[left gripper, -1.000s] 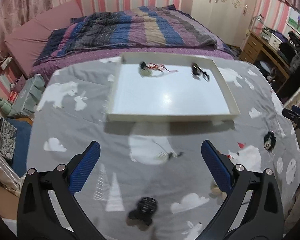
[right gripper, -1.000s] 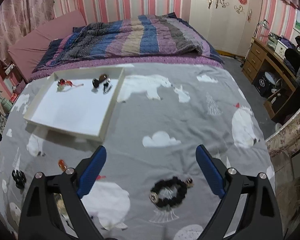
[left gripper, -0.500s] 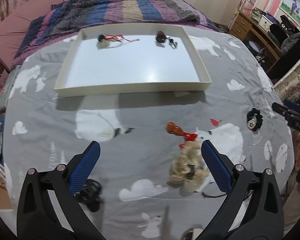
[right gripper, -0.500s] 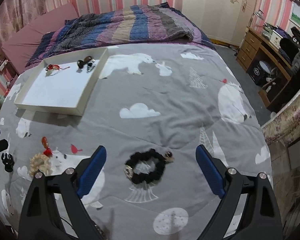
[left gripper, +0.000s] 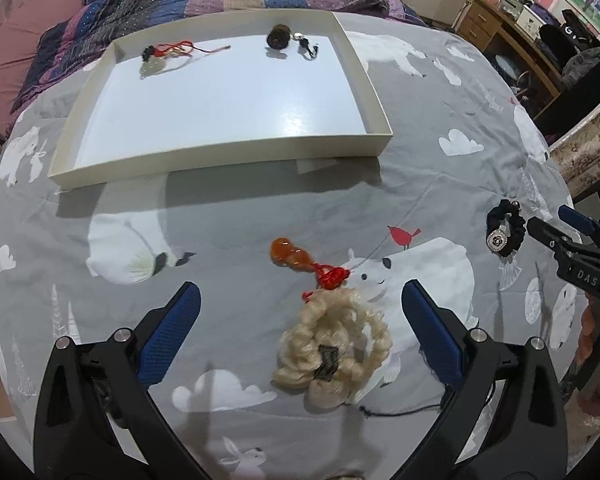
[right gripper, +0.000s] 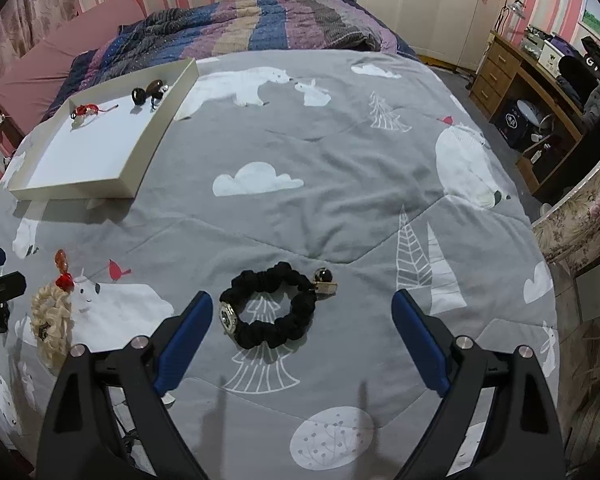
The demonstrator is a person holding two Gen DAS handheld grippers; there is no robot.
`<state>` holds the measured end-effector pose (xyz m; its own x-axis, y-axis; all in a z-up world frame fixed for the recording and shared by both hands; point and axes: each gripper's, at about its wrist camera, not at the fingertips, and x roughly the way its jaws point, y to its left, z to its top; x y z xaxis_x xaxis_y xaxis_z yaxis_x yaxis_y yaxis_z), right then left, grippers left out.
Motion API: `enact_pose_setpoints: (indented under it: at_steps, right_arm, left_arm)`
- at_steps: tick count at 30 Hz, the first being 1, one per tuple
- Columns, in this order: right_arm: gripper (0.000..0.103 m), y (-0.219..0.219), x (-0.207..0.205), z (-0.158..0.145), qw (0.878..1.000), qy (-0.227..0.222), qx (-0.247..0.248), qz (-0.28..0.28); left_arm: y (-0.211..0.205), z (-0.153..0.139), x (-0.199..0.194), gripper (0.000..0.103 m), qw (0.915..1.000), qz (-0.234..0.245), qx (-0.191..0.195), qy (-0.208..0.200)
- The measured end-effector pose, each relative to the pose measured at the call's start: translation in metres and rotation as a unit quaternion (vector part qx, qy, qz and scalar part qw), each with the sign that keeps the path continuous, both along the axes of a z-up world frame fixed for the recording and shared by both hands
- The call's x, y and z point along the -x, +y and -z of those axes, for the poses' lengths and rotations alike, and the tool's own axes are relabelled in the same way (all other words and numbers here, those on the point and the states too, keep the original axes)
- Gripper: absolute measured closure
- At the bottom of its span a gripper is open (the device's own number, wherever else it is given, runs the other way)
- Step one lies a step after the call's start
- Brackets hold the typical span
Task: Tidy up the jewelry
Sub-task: 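Grasp the orange gourd pendant's red knot with the left tool while the right tool grasps the black beaded bracelet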
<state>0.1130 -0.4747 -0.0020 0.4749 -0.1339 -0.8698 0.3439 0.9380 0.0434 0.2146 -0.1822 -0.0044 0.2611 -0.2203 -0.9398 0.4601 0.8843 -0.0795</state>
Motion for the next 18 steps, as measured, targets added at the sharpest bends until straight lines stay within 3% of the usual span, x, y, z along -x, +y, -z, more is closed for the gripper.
enact_pose_setpoints:
  at_steps: [7,10,14,18]
  right_arm:
    - [0.012,-0.002,-0.004,0.011,1.0,0.004,-0.015,0.0]
    - [0.012,-0.005,-0.005,0.016,1.0,0.007,-0.019,0.002]
    - [0.012,-0.007,-0.006,0.024,1.0,0.014,-0.025,0.002]
    - [0.013,-0.01,-0.007,0.031,0.999,0.015,-0.036,0.006]
  left_arm:
    - [-0.024,0.028,-0.009,0.032,0.9993,-0.005,-0.013,0.034]
    - [-0.032,0.038,-0.01,0.034,0.999,-0.003,-0.023,0.039]
    - [-0.04,0.048,-0.011,0.052,0.9983,0.008,-0.028,0.051]
    - [-0.043,0.049,-0.014,0.056,0.9983,0.01,-0.033,0.047]
